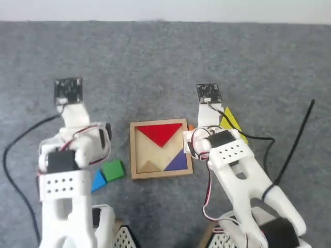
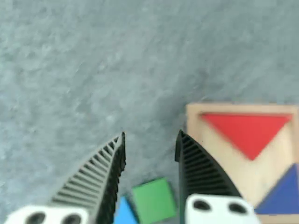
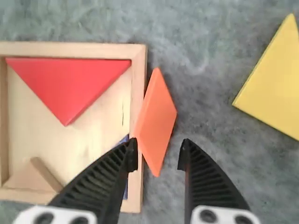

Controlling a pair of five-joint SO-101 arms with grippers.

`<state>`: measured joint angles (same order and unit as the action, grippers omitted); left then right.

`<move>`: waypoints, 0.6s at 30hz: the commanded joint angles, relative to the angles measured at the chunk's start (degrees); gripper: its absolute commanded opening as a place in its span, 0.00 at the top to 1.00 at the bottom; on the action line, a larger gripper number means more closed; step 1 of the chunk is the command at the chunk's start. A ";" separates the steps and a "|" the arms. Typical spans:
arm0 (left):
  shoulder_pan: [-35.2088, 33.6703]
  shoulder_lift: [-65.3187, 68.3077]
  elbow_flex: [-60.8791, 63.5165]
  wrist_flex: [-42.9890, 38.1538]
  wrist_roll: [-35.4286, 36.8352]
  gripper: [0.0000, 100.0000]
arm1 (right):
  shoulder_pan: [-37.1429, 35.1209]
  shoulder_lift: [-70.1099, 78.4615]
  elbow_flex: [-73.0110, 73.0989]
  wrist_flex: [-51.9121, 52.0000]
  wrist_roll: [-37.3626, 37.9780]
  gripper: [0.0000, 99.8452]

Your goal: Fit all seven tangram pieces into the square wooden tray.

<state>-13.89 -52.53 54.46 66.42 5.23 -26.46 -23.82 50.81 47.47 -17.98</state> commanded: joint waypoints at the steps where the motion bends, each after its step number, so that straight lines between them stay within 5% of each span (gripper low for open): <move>1: -5.27 -6.77 5.14 -1.49 -5.98 0.83 | -0.48 1.27 -2.29 -1.98 -1.58 0.84; 7: -9.23 -10.02 13.32 -2.11 -14.42 0.83 | -1.80 6.37 -5.19 -1.36 -1.76 0.82; 12: -9.14 -10.29 26.33 -13.45 -23.65 0.83 | -4.97 12.70 -9.32 -1.36 -1.58 0.69; 18: -9.58 -10.37 26.68 -12.66 -27.08 0.83 | -7.16 21.67 -15.74 -1.36 -1.49 0.72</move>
<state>-23.21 -61.76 81.45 54.64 -20.18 -32.79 -5.63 41.32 46.77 -18.95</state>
